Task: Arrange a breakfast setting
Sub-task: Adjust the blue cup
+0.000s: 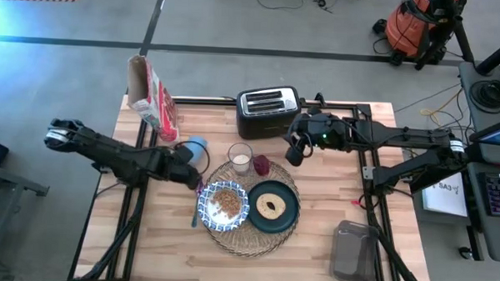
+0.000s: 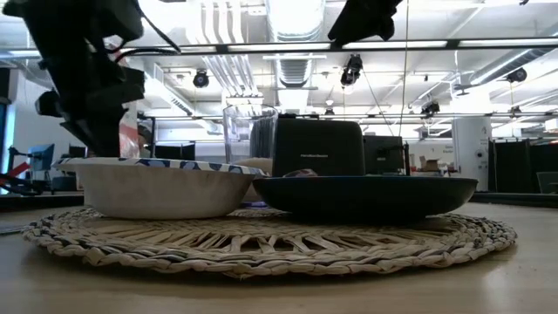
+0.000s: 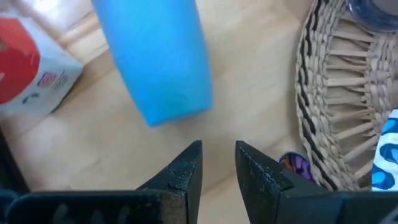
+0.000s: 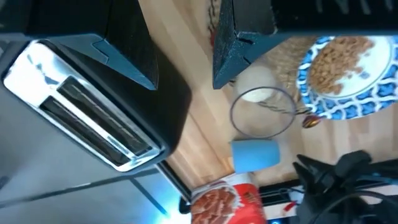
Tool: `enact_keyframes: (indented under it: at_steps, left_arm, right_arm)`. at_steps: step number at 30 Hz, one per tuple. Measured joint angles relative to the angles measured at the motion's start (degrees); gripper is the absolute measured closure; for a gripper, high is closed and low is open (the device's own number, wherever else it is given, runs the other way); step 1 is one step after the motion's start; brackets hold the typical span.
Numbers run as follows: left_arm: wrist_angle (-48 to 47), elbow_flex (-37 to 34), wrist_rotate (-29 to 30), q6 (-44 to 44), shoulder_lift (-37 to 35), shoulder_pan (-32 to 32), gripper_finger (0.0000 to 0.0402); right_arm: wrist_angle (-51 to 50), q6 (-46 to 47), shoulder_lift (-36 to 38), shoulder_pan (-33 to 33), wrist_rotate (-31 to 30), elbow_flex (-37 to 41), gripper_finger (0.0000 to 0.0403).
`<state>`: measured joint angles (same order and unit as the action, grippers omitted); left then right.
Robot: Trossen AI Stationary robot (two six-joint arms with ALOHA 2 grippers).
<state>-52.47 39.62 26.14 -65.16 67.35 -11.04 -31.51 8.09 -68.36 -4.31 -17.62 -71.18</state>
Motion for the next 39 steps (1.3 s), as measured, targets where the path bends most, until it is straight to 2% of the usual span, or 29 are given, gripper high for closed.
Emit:
enact_keyframes:
  at_steps: [10, 15, 20, 23, 27, 29, 34, 36, 39]
  left_arm:
    - [0.83, 4.84, -1.14, 10.6, 0.0, 2.17, 0.0321]
    - [0.87, 7.38, -1.11, 14.27, 0.06, 2.15, 0.0291]
    - [1.02, 9.76, 1.42, 17.97, 0.07, 2.16, 0.0254]
    - [1.29, 10.71, 1.87, 22.9, 0.07, 2.7, 0.0235]
    - [1.38, 12.48, 0.7, 28.75, 0.58, 6.63, 0.0217]
    - [1.28, 14.11, -2.54, 31.03, 1.46, 10.01, 0.0214]
    - [-2.54, 19.98, -9.2, 43.37, 6.13, 18.43, 0.0213]
    - [-6.18, 22.91, -9.69, 50.76, 8.63, 21.1, 0.0213]
    - [-10.75, 27.14, -13.41, 63.15, 12.84, 24.04, 0.0215]
  right_arm:
    - [0.02, -1.24, 0.0, -0.99, -0.49, -0.04, 0.0262]
    - [0.06, -1.24, 0.0, -0.99, -0.46, -0.04, 0.0262]
    - [0.27, -1.24, 0.0, -0.99, -0.44, -0.04, 0.0262]
    - [0.26, -1.24, 0.0, -0.99, -0.44, -0.04, 0.0262]
    - [0.33, -1.24, 0.0, -0.99, -0.42, -0.04, 0.0262]
    - [0.31, -1.24, 0.0, -0.99, -0.42, -0.04, 0.0262]
    - [0.36, -1.24, 0.0, -0.99, -0.42, -0.04, 0.0262]
    - [0.37, -1.24, 0.0, -0.99, -0.42, -0.04, 0.0262]
    - [0.37, -1.24, 0.0, -0.99, -0.42, -0.04, 0.0262]
